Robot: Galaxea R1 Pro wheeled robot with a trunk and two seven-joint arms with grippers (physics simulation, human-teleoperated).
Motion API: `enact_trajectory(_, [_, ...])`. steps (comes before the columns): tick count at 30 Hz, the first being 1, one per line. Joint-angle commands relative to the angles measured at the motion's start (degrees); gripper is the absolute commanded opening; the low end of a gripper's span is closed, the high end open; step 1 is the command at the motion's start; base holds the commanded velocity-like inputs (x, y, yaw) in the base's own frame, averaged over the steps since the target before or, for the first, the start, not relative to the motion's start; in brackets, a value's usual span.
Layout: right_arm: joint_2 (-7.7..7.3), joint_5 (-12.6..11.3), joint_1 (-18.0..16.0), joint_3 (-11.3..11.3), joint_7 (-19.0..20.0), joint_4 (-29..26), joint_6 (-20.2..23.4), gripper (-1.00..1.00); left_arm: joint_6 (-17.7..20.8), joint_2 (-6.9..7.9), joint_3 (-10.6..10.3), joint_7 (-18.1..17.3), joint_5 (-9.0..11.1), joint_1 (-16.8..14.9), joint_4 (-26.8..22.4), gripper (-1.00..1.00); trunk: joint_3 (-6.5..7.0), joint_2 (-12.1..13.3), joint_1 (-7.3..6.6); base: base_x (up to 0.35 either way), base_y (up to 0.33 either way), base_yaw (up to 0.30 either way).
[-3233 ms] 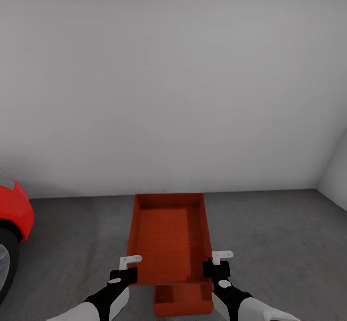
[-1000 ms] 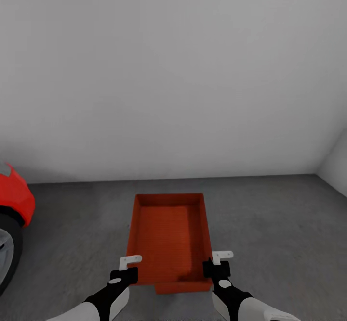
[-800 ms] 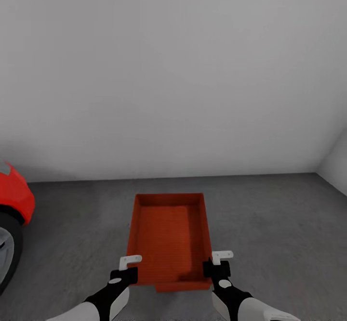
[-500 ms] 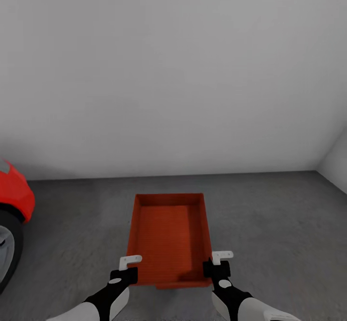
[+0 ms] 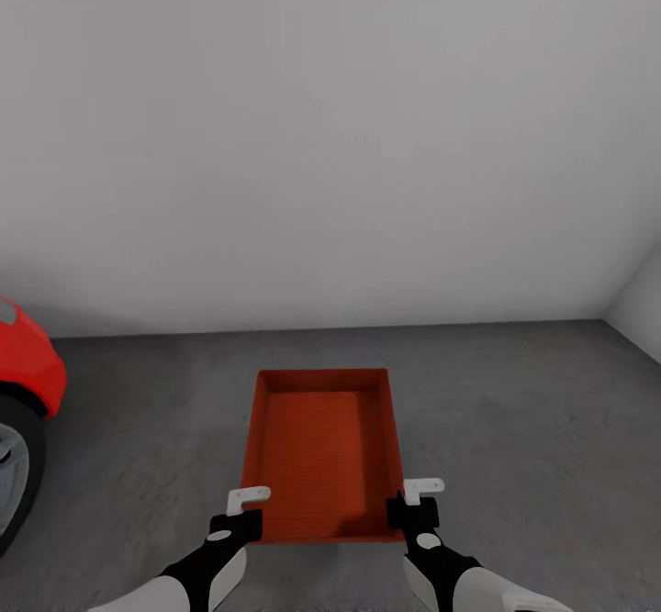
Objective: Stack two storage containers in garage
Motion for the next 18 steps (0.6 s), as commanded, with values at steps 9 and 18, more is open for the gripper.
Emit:
enact_trajectory(9, [0.04,1.9,-0.1,-2.8,0.4,0.0,0.1,-1.00,-0.1,0.31,0.3,0.5,0.6,0.0,-0.1,-1.00,-0.89,-0.1,0.01,0.000,0.000,0.000])
enact_trajectory(18, [0.04,1.9,-0.1,-2.8,0.4,0.0,0.1,-1.00,-0.1,0.31,0.3,0.5,0.6,0.0,-0.1,-1.00,-1.71,-0.1,0.01,0.000,0.000,0.000])
